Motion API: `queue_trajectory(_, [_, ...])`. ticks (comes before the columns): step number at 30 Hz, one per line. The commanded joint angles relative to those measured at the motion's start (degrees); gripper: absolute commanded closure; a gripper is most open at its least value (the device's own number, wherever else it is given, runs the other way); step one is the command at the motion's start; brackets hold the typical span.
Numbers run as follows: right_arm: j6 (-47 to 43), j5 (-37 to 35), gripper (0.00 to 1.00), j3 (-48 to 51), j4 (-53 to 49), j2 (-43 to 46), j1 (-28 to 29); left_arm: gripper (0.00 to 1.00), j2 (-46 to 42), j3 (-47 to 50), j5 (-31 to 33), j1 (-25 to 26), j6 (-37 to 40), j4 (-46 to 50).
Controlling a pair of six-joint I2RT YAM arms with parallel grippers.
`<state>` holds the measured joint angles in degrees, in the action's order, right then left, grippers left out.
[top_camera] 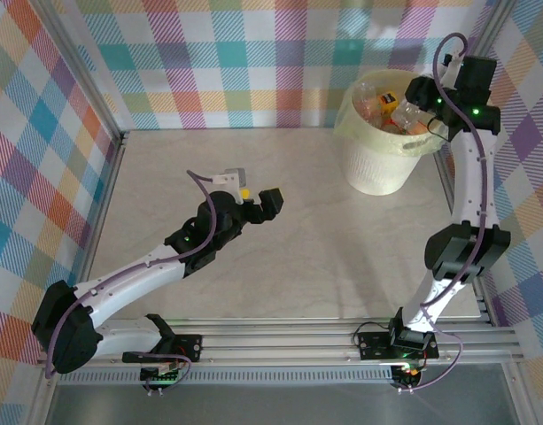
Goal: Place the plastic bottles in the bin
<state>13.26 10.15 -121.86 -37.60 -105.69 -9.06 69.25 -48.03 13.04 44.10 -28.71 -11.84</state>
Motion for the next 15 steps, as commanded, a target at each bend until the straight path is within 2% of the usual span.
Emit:
queue_trajectory(1, [1.83,-1.08,0.53,-6.74,-1.79,-4.55,-0.08,0.00,0.58,-0.10,1.09,-0.28,-0.24,0.38])
queue_trajectory(4, [2.08,0.41,0.49,-13.52,-4.93,-9.94,-0.12,0.00,0.58,-0.11,1.32,-0.30,-0.71,0.80])
queue_trajectory(6, [1.11,1.06,0.40,-19.19,-8.58,-13.67,-0.03,0.00,0.30,0.16,1.73,-0.33,-1.07,0.76])
queue_trajectory(9, [1.05,-4.18,0.23,-28.62,-16.11,-18.46,-0.06,0.00,-0.05,0.48,2.56,-0.29,-1.30,1.13])
queue_trajectory(11, [0.81,-6.75,0.16,-29.62,-16.86,-18.49,-0.03,0.00,-0.17,0.73,2.99,-0.26,-1.52,1.37])
queue_trajectory(15, [1.07,-9.29,0.09,-24.92,-13.82,-14.54,0.03,0.00,0.13,0.48,3.22,-0.28,-1.53,1.64])
